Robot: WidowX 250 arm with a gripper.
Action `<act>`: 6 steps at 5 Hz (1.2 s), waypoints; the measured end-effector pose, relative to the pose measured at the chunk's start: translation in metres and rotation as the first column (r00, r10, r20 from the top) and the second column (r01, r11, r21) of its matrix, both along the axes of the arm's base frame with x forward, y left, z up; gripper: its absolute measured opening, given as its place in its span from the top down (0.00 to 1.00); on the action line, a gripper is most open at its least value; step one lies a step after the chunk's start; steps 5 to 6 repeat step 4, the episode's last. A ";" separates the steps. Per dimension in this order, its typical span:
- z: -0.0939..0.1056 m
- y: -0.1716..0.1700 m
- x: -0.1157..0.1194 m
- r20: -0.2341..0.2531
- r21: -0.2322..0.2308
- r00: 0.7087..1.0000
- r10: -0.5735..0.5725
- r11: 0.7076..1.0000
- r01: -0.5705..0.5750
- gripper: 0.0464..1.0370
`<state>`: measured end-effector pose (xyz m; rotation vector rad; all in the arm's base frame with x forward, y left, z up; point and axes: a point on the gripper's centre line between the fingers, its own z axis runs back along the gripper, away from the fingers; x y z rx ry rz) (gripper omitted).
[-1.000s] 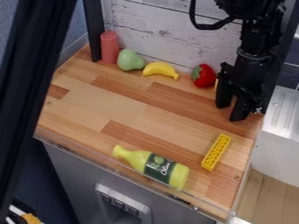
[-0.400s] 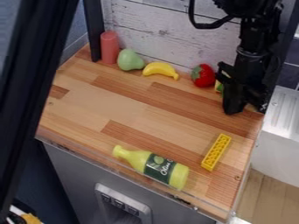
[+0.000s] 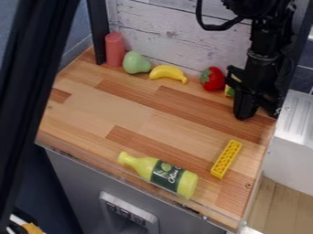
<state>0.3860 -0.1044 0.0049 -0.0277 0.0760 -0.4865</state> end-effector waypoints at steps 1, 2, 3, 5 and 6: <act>0.008 -0.001 -0.001 -0.036 0.016 0.995 0.091 0.996 -0.090 0.99; 0.027 -0.004 0.002 -0.063 0.043 0.965 0.256 0.966 -0.253 0.99; 0.047 -0.003 0.000 -0.095 0.092 0.888 0.449 0.892 -0.442 0.99; 0.070 -0.003 -0.001 -0.085 0.110 0.804 0.588 0.808 -0.579 0.99; 0.070 -0.003 -0.001 -0.085 0.110 0.804 0.588 0.808 -0.579 0.99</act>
